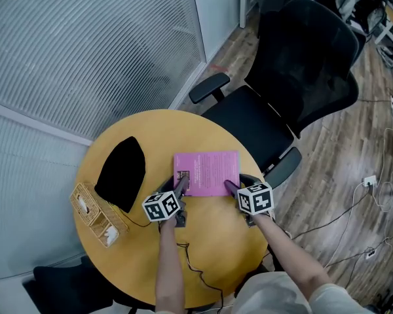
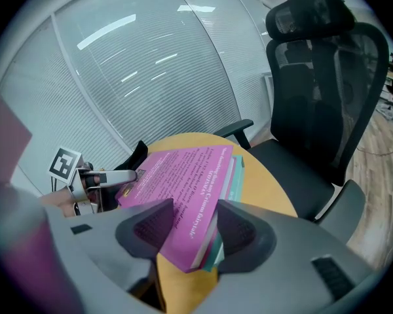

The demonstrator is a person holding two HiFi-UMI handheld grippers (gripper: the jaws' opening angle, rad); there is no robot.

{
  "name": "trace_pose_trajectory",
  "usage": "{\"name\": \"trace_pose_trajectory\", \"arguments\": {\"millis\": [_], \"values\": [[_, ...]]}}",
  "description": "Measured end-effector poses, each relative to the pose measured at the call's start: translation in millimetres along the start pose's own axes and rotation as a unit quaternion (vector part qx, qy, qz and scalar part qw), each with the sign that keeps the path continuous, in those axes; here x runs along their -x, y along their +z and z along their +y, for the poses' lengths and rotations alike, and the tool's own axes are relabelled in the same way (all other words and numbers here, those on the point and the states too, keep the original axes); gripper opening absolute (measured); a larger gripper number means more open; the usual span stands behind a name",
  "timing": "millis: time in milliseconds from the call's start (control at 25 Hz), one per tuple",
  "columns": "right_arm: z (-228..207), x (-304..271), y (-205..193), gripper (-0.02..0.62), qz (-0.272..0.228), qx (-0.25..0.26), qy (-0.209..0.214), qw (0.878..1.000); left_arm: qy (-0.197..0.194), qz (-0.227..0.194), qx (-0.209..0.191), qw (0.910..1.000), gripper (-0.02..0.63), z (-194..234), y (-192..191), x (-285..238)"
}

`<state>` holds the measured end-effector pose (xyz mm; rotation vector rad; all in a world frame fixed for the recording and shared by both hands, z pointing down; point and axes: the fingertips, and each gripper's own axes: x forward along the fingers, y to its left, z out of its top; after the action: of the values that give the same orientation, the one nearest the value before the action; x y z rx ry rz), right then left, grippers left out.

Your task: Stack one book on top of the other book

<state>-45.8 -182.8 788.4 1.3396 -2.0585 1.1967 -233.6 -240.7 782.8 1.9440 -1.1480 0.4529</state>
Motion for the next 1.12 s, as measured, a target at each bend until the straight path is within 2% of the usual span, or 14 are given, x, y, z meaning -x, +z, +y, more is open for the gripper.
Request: {"name": "trace_pose_trajectory", "arguments": {"millis": [200, 440, 800, 1120], "values": [[-7, 10, 11, 0.210, -0.025, -0.011, -0.005, 1.000, 0.019, -0.008, -0.006, 0.9998, 0.238, 9, 4, 7], [-10, 43, 19, 0.219, -0.041, 0.015, 0.007, 0.999, 0.044, -0.070, 0.011, 0.9965, 0.238, 14, 18, 55], [12, 83, -12, 0.219, -0.038, 0.084, 0.045, 0.995, 0.058, -0.086, -0.013, 0.9945, 0.238, -31, -38, 108], [49, 114, -41, 0.219, -0.020, 0.164, 0.088, 0.982, 0.076, -0.096, -0.040, 0.9917, 0.239, -93, -61, 143]]}}
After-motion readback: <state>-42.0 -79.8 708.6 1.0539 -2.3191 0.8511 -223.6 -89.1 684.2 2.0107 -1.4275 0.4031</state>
